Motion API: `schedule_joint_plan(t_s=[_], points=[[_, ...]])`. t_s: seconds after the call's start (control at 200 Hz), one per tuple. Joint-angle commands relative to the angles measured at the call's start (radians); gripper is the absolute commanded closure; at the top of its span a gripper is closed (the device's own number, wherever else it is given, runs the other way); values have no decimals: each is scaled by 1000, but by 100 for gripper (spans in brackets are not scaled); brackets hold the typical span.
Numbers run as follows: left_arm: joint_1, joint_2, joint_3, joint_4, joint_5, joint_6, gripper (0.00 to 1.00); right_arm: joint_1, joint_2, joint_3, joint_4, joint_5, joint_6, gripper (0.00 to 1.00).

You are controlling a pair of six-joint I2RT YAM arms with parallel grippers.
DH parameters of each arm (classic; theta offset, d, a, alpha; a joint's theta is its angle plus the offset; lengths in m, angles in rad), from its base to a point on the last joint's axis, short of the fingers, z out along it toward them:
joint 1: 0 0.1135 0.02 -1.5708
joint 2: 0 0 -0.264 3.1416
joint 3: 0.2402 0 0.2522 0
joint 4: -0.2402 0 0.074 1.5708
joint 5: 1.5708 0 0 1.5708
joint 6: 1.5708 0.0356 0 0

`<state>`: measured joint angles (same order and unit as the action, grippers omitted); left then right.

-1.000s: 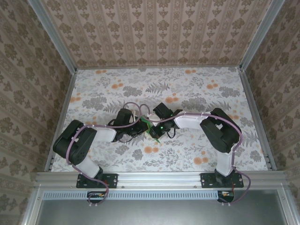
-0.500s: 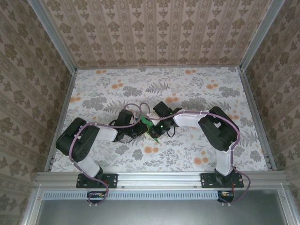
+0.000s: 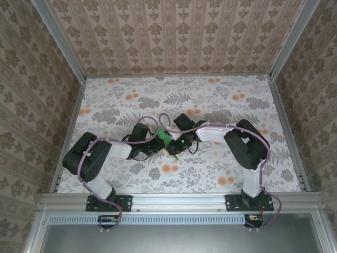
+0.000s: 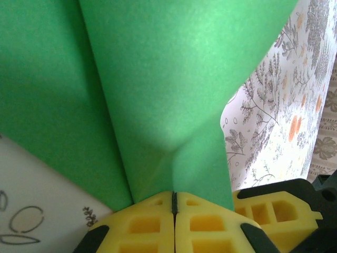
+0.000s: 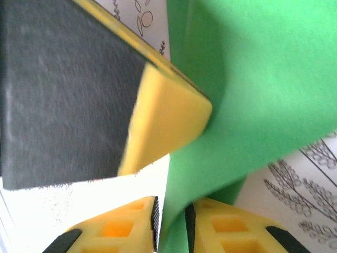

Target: Fold a paper plane with a square sheet of paper (pick it up from the middle)

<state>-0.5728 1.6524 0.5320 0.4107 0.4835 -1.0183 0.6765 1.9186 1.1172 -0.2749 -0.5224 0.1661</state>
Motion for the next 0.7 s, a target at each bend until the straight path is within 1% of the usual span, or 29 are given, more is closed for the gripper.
schedule_joint_plan(t_s=[0.0,0.255,0.555,0.695], points=[[13,15,9,-39,-49,-16,93,-11,-49,-29,-37,-42,35,76],[16,9,18,12,-16,-31,91,-11,-3,-22,-36,-36,26,82],[17,-18,15,37,15,-24,88,-11,19,-6,-27,-24,3,81],[17,-57,8,31,24,2,86,-15,20,-8,-16,-28,2,86]])
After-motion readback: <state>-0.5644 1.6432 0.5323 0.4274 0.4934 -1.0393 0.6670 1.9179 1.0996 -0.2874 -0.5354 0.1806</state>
